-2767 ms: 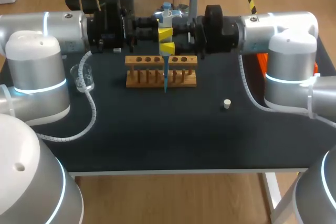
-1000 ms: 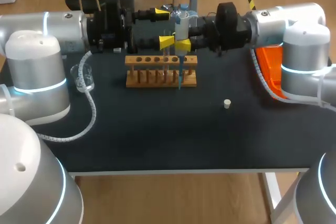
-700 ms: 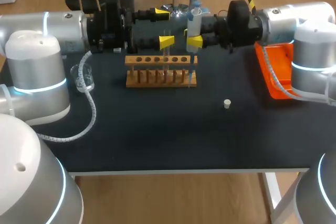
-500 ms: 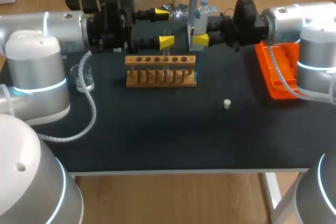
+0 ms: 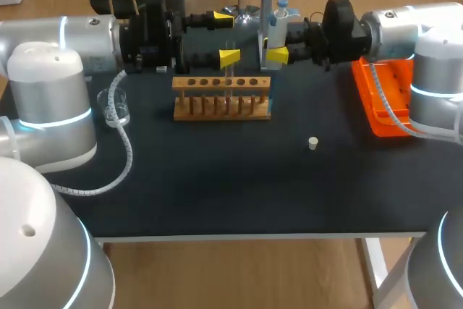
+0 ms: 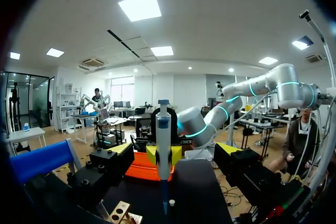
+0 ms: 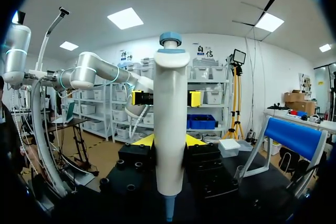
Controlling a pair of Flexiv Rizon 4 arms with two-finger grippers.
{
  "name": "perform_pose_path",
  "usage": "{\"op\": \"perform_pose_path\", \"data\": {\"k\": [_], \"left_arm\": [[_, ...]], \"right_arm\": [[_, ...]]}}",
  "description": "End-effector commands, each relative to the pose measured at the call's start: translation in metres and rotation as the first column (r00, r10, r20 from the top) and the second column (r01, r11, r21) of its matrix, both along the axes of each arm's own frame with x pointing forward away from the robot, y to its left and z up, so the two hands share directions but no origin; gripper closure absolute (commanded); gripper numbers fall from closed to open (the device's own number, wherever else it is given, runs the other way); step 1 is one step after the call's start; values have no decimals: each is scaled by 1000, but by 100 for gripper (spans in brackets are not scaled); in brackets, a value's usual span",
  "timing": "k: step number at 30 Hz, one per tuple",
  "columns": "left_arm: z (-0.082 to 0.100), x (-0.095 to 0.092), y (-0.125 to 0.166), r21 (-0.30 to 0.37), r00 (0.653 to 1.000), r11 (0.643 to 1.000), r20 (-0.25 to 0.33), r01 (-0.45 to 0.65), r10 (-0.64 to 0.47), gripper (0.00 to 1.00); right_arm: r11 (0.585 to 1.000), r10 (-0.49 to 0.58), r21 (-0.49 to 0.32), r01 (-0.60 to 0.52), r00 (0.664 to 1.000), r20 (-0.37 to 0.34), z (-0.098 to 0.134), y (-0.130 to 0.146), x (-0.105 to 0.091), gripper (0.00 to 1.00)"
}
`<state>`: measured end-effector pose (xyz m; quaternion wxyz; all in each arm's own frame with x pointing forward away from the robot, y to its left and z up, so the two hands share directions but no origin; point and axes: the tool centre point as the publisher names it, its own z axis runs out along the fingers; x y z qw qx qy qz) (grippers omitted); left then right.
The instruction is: Invert the test tube, pick up the pipette, mount the tip to pipette, aspirate from beaker and dispense into the tube, eject the tip, return the pipette, and cap with the stopper.
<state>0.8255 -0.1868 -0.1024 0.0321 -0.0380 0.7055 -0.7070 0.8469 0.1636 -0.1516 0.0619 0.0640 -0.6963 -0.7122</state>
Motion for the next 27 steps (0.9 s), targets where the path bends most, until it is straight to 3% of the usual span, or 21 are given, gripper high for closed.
{"op": "perform_pose_path", "data": {"k": [1,8,27], "left_arm": [[0,-1,-1,-1,1000,1000,1,-3,3,0],[0,-1,-1,-1,1000,1000,1,-3,3,0],[0,-1,-1,-1,1000,1000,1,-3,3,0]], "right_arm": [[1000,-2,-2,2,1000,0,1,0,-1,100],[1000,8,-12,-8,1000,19,10,-27,3,100],[999,-16,-42,19,998,63,26,-166,41,100]]}}
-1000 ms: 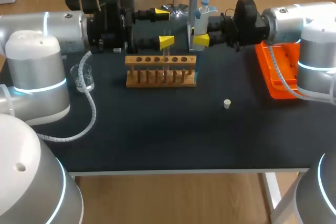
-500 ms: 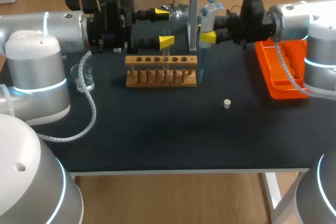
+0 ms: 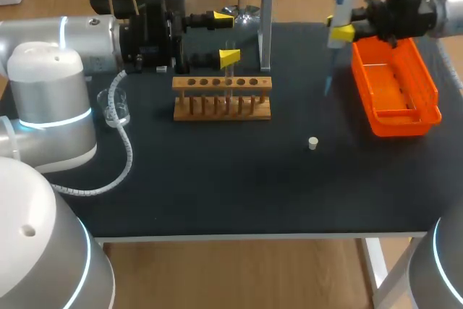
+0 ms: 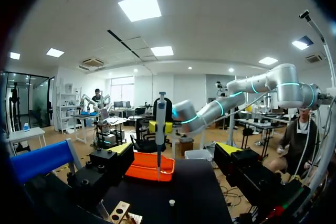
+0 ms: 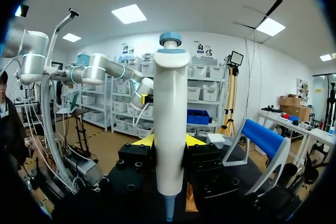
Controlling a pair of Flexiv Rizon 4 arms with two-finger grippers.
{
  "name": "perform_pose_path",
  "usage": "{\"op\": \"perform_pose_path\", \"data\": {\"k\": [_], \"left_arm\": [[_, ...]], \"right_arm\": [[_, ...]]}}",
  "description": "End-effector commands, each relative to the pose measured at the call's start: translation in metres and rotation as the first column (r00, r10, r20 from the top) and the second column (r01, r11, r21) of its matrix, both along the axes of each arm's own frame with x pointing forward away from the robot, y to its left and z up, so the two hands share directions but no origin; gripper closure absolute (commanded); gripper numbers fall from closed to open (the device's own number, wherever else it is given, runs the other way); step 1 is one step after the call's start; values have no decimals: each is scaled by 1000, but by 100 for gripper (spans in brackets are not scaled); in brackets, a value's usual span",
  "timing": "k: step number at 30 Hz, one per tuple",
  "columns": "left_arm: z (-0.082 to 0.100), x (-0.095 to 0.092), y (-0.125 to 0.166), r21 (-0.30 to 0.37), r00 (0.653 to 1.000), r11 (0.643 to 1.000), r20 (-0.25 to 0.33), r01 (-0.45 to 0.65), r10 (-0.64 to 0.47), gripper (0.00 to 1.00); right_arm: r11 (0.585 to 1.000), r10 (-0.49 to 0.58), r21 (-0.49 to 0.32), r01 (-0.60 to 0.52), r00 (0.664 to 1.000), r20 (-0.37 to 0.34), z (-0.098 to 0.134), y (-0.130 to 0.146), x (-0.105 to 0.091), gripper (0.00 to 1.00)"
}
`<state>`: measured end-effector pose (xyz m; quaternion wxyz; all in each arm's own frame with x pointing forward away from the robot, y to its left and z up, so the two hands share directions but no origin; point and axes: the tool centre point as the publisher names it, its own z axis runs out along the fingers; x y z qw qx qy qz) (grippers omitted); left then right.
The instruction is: Invert the test tube, pick up the pipette, mount the tip to pipette, aspirate from beaker and dispense into the tube, eject the tip, return the pipette, and cap with the stopper.
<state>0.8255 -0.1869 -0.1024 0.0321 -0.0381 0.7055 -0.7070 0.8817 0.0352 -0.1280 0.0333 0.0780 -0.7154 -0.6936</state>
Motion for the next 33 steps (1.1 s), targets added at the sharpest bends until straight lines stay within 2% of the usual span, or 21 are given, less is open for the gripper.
{"op": "perform_pose_path", "data": {"k": [1,20,33], "left_arm": [[0,-1,-1,-1,1000,1000,1,-3,3,0],[0,-1,-1,-1,1000,1000,1,-3,3,0],[0,-1,-1,-1,1000,1000,1,-3,3,0]], "right_arm": [[1000,2,5,-2,1000,0,3,-44,8,100],[999,-30,31,30,1000,-9,-5,-127,35,100],[996,-50,72,52,998,-23,-8,-168,44,100]]}}
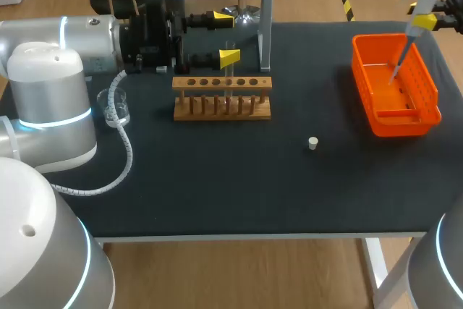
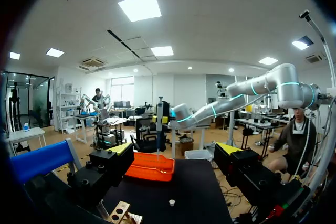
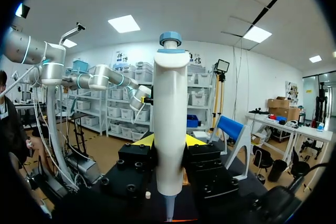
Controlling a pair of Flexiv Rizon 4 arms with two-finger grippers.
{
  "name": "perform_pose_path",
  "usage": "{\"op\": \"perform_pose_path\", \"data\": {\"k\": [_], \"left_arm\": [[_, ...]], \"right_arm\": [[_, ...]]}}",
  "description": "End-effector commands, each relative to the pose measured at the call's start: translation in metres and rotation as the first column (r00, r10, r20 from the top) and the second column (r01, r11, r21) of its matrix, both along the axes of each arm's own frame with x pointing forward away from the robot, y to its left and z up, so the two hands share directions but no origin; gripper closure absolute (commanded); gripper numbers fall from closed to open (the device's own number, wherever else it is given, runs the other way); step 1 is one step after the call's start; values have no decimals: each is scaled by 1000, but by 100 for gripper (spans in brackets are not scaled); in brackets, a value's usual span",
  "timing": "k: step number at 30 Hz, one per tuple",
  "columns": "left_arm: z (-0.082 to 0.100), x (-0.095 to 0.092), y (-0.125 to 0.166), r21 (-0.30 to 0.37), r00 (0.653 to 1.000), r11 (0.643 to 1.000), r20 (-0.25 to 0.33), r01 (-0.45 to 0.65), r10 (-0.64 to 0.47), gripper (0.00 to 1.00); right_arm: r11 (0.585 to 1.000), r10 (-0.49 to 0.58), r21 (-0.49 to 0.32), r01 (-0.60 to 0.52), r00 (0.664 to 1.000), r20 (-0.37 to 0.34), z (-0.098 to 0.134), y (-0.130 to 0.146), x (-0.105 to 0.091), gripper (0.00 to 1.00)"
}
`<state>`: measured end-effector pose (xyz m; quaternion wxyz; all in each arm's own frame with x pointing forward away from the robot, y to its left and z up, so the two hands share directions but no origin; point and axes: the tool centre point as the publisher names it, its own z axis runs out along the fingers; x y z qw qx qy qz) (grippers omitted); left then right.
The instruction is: Invert the test tube, pick up the pipette, mount the tip to pipette, aspirate from beaker and dispense into the tube, eject the tip, return the pipette, and cap with the stopper.
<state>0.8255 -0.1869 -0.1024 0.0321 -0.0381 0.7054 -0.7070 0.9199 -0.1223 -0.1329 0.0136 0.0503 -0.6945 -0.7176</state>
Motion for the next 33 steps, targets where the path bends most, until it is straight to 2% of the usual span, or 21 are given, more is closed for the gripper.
{"op": "perform_pose_path", "data": {"k": [1,19,33], "left_arm": [[0,0,-1,0,1000,1000,1,-3,3,0],[0,0,-1,0,1000,1000,1,-3,3,0],[0,0,-1,0,1000,1000,1,-3,3,0]], "right_arm": [[1000,15,10,-15,1000,-6,-3,-13,7,100],[999,31,-11,-31,999,-25,-13,-24,13,100],[1000,4,-15,-5,1000,-24,-15,-31,18,100]]}}
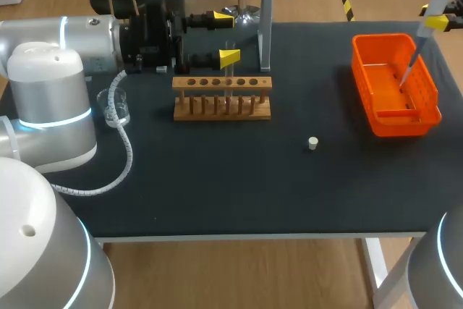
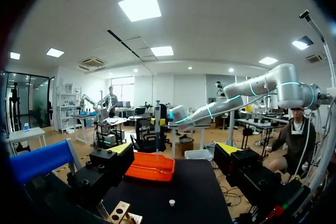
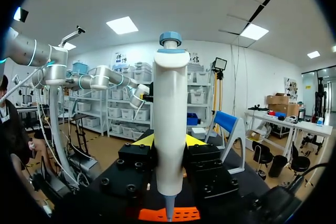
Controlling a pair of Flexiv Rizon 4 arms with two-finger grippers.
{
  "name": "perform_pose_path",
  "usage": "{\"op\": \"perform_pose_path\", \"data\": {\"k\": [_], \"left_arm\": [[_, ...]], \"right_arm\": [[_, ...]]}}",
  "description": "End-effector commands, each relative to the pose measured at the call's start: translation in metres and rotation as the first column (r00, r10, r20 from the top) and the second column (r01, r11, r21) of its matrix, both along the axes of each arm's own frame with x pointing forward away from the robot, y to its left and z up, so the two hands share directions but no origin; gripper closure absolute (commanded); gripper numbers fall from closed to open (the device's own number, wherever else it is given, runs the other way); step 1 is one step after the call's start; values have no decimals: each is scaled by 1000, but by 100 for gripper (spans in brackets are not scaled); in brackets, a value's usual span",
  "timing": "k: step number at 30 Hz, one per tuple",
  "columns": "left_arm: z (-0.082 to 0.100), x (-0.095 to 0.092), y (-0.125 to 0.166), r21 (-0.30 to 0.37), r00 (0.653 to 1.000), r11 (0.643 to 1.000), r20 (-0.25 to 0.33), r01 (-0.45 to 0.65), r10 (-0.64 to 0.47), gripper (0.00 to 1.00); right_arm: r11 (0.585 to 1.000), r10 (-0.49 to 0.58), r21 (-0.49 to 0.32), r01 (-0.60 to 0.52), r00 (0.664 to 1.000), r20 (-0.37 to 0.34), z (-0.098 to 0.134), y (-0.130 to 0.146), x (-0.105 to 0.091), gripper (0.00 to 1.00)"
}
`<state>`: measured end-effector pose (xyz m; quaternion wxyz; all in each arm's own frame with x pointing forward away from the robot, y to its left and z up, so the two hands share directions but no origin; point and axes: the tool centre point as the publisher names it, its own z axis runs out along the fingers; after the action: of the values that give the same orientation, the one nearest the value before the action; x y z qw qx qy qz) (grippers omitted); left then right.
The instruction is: Invert the test tube, pick up the pipette, mount the tip to pipette, aspirate from beaker and dispense into the tube, eject the tip, return the pipette, and cap with the stopper.
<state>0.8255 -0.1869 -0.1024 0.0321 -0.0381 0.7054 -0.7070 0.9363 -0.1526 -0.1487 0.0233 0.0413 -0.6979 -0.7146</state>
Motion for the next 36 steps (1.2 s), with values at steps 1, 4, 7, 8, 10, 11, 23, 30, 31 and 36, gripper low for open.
{"op": "perform_pose_path", "data": {"k": [1,4,7,8,10,11,23,30,31,36], "left_arm": [[0,0,-1,0,1000,1000,1,-3,3,0],[0,0,-1,0,1000,1000,1,-3,3,0],[0,0,-1,0,1000,1000,1,-3,3,0],[0,0,-1,0,1000,1000,1,-3,3,0],[0,0,-1,0,1000,1000,1,-3,3,0],[0,0,-1,0,1000,1000,1,-3,3,0],[0,0,-1,0,1000,1000,1,-3,3,0],[0,0,-1,0,1000,1000,1,-3,3,0],[0,0,-1,0,1000,1000,1,-3,3,0],[0,0,-1,0,1000,1000,1,-3,3,0]], "right_arm": [[1000,4,-6,-4,1000,2,1,0,2,100],[1000,6,-10,-6,1000,4,2,0,3,100],[1000,6,-14,-6,1000,6,2,1,3,100],[1000,6,-16,-6,1000,6,2,1,3,100],[1000,5,-20,-5,1000,6,2,1,3,100],[1000,3,-29,-2,1000,9,3,2,3,100],[999,-6,-39,7,1000,10,3,2,3,100],[999,-6,-39,7,1000,10,3,2,3,100],[999,-6,-39,7,1000,10,3,2,3,100],[999,-6,-39,7,1000,10,3,2,3,100]]}}
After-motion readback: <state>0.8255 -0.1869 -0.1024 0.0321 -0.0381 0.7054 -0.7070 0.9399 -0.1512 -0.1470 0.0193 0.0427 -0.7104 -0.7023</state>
